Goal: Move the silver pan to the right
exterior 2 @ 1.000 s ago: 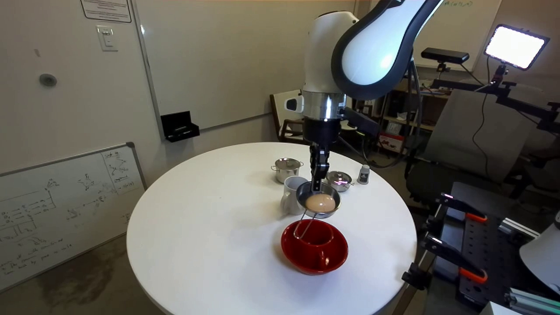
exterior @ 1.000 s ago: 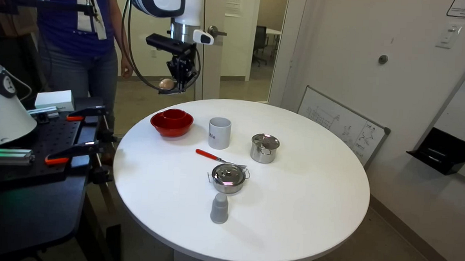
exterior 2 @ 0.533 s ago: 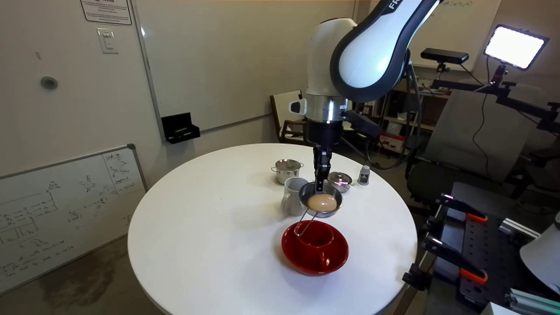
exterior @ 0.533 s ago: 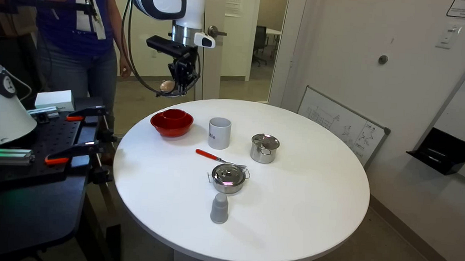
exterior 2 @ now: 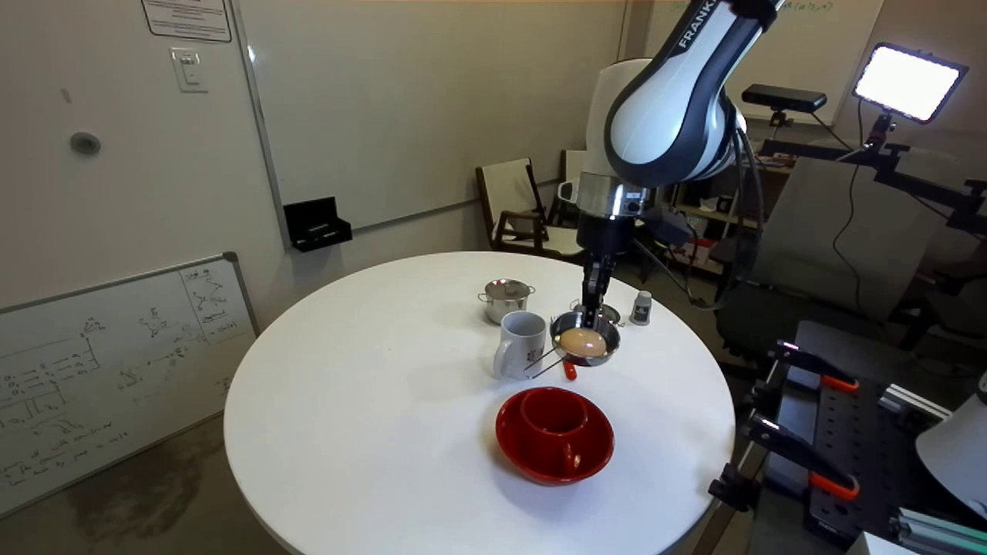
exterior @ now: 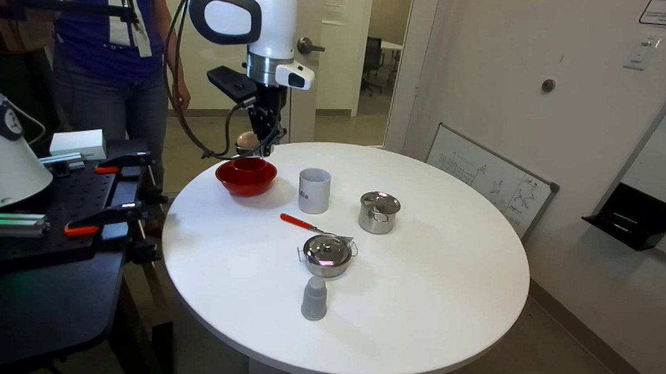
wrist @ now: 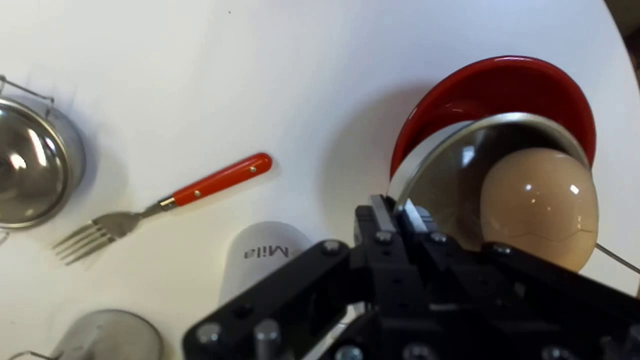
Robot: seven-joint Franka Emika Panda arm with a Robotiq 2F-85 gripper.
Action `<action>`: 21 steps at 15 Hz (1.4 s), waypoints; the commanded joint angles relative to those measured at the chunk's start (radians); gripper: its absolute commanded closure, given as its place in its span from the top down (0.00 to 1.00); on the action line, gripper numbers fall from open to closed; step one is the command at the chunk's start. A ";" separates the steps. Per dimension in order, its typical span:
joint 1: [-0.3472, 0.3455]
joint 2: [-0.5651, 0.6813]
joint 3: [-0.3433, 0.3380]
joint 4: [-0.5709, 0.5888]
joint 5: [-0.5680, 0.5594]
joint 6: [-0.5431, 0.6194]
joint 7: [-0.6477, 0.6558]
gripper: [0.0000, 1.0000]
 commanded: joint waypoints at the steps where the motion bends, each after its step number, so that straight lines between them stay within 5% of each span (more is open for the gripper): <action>1: -0.031 -0.007 -0.010 -0.083 0.084 0.121 0.066 0.06; 9: -0.071 0.034 -0.030 -0.213 0.130 0.377 0.309 0.06; 13: -0.004 0.090 -0.106 -0.220 0.158 0.472 0.386 0.06; 21: 0.044 0.244 -0.147 -0.115 0.103 0.475 0.547 0.06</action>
